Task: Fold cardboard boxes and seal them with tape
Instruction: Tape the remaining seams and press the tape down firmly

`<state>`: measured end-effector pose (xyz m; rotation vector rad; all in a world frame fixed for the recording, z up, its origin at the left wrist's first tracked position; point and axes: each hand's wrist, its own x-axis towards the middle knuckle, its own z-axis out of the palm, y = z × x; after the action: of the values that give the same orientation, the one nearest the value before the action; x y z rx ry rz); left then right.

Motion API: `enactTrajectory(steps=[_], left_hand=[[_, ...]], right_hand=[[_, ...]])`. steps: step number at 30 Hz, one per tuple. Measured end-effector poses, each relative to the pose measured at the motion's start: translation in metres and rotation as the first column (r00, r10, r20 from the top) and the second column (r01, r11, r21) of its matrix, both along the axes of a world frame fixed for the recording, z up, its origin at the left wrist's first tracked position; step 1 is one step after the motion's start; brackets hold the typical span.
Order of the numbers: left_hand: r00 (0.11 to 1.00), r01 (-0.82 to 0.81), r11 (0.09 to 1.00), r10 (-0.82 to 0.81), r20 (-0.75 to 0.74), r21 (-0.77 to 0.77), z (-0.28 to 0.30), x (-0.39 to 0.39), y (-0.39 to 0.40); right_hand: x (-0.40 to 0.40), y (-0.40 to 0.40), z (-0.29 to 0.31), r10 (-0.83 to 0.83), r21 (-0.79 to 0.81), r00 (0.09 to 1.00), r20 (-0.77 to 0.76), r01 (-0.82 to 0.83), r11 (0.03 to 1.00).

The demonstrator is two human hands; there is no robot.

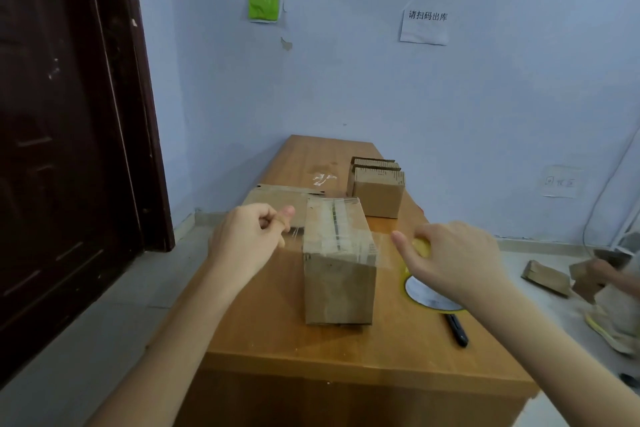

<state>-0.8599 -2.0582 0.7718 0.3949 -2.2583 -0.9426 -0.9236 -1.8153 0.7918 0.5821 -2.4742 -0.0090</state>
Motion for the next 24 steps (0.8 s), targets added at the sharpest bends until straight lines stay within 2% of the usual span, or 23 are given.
enactTrajectory(steps=[3, 5, 9, 17, 24], left_hand=[[0.993, 0.108, 0.972, -0.116, 0.027, 0.210, -0.015, -0.006, -0.005], [0.991, 0.108, 0.959, -0.125, 0.047, 0.263, -0.022, -0.007, -0.007], [0.991, 0.092, 0.954, -0.115, 0.063, 0.285, -0.024, -0.014, -0.010], [0.965, 0.170, 0.938, -0.220, 0.141, 0.304, -0.020, -0.022, -0.010], [0.958, 0.159, 0.932, -0.225, 0.176, 0.326, -0.026, -0.031, -0.010]], right_hand=[[-0.013, -0.008, 0.008, 0.027, 0.055, 0.993, 0.117, -0.034, 0.998], [-0.025, -0.012, 0.008, 0.029, 0.082, 0.981, 0.193, -0.045, 0.996], [-0.039, -0.018, 0.014, 0.006, 0.117, 0.958, 0.286, -0.041, 0.992], [-0.054, -0.019, 0.012, -0.042, 0.175, 0.925, 0.378, -0.027, 0.984], [-0.073, -0.020, 0.003, -0.056, 0.170, 0.881, 0.470, -0.028, 0.985]])
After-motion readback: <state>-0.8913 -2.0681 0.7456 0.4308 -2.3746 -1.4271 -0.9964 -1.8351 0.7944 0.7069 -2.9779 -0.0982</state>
